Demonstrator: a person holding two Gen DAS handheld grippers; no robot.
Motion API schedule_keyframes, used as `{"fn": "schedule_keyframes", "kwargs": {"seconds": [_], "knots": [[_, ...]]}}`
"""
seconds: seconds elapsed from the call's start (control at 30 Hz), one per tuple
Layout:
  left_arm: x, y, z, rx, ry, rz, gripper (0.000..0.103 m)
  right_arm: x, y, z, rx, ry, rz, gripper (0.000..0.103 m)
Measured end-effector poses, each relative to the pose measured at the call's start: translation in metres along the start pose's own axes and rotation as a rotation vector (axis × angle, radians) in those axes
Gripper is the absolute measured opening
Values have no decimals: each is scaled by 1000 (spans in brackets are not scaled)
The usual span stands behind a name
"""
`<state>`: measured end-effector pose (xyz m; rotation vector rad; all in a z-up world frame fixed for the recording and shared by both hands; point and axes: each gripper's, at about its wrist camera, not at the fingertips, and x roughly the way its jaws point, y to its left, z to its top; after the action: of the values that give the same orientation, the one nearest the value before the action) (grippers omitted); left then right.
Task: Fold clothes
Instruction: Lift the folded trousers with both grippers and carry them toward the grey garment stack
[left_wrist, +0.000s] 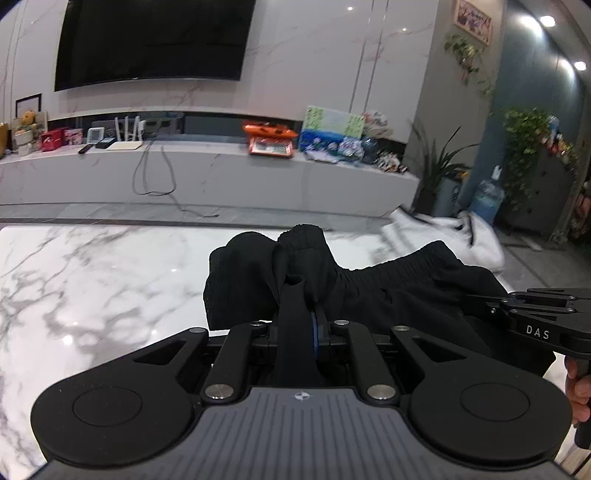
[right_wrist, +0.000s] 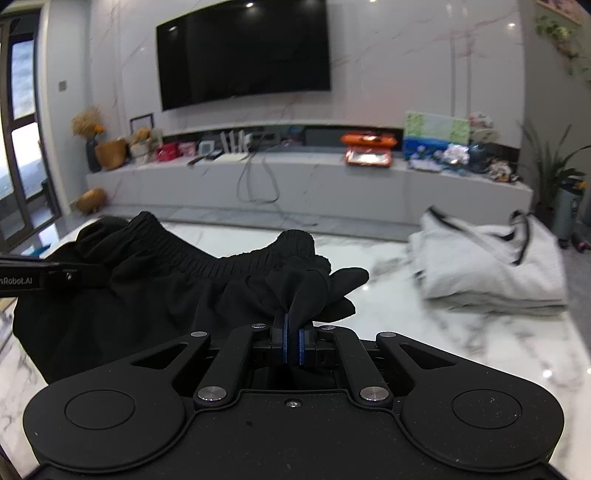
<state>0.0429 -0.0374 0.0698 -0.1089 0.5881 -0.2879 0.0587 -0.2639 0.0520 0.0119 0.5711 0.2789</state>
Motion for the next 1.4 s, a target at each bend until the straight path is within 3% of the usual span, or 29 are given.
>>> {"fn": "schedule_keyframes", "kwargs": {"seconds": [0.33,0.43,0.73,0.87,1.03,1.3,1.4], "knots": [[55,-82,56,3,-34,-107,11,-34,-100,63,15,-72,-137,4],[75,-99,71,5,-36,-125,11,-27,-126,80,9,-85,-169,4],[186,-165,118,15,-101,-179,11,23,-235,118,57,-159,-276,4],[229,-179,119,17,-100,-188,11,59,-278,118,80,-168,-315,3],[286,-185,97,17,-76,-169,11,109,-327,98,114,-148,-339,3],[333,-190,56,79,-57,-88,11,171,-359,59,155,-109,-326,4],[342,-189,49,81,-34,-90,12,183,-366,44,178,-86,-317,4]]}}
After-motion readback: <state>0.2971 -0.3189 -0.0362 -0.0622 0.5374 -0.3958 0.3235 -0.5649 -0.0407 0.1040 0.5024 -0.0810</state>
